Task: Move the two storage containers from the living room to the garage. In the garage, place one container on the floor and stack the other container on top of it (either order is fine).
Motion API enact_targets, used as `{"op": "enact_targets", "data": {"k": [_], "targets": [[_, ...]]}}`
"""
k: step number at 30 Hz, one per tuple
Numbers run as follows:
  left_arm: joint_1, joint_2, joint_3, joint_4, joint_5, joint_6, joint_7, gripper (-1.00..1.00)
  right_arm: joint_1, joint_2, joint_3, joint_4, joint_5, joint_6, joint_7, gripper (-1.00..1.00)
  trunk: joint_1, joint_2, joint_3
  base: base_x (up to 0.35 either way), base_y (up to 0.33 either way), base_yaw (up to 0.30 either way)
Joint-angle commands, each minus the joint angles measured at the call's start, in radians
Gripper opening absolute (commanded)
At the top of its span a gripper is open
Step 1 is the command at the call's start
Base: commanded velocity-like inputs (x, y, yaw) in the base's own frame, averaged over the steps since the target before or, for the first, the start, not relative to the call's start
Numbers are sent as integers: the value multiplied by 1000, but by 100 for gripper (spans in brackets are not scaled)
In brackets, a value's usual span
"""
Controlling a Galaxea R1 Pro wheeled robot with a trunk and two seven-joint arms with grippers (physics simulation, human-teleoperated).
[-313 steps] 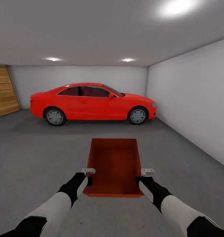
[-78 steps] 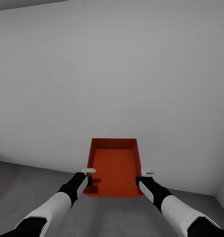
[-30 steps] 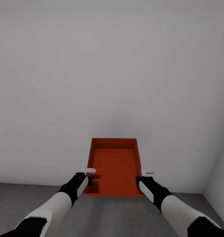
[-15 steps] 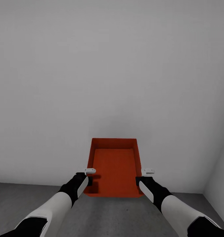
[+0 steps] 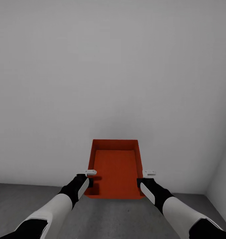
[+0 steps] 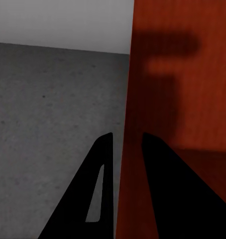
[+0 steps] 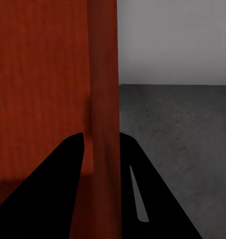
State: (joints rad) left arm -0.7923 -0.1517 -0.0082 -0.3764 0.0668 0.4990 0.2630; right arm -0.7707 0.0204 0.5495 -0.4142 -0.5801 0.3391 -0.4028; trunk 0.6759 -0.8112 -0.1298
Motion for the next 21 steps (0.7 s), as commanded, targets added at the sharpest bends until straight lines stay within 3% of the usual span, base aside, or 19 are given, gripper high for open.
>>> {"op": "enact_targets", "data": {"k": [1, 21], "targets": [[1, 0, -3, -1, -28, 12, 12, -100, -2, -1, -20, -3, 32, 9, -10, -100, 4, -9, -6, 0, 0, 0], [1, 0, -4, 0, -29, 12, 12, -100, -2, 0, -20, -3, 32, 9, -10, -100, 81, -149, -101, 0, 0, 0]]}}
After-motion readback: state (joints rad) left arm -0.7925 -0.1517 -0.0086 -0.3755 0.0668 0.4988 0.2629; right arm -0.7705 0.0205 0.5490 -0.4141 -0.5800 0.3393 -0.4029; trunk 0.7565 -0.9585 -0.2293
